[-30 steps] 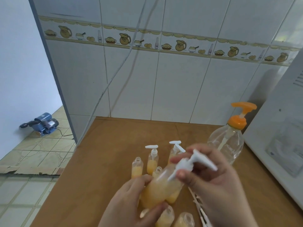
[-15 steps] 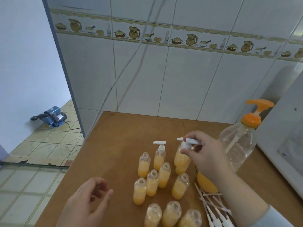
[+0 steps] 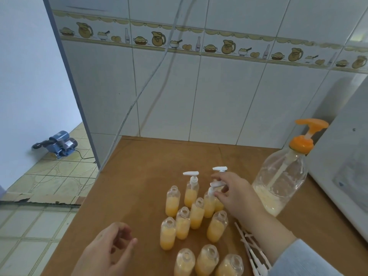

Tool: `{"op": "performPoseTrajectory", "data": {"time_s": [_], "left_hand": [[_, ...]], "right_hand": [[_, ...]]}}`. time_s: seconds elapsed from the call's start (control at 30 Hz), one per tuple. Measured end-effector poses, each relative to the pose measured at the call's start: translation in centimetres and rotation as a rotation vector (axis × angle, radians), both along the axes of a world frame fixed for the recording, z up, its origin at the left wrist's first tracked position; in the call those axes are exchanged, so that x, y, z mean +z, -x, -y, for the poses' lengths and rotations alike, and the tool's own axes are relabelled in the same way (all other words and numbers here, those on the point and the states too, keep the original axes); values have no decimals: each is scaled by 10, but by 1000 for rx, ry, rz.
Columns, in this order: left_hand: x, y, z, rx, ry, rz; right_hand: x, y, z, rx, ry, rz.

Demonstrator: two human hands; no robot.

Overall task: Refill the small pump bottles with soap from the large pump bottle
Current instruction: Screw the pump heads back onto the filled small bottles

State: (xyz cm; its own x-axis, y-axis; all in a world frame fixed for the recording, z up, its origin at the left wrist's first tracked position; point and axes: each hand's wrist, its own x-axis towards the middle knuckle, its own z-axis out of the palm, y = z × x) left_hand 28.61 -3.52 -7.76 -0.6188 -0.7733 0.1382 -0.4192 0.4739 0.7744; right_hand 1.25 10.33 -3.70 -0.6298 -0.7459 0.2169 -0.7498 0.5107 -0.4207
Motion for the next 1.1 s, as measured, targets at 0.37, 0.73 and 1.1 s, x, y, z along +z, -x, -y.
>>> {"op": "performPoseTrajectory", "data": {"time_s": [0.37,0.73,1.1], "left_hand": [[-24,28,4,-139,-241,-90],[-40,63,8,-290,-227,94],[-46,68,0,-242,-325,91]], "right_hand": [[24,-32,-113,-341,289,160],[-91,-57,-134,-176,-642,375],[-27,-66,-110,-570,174,251]]}}
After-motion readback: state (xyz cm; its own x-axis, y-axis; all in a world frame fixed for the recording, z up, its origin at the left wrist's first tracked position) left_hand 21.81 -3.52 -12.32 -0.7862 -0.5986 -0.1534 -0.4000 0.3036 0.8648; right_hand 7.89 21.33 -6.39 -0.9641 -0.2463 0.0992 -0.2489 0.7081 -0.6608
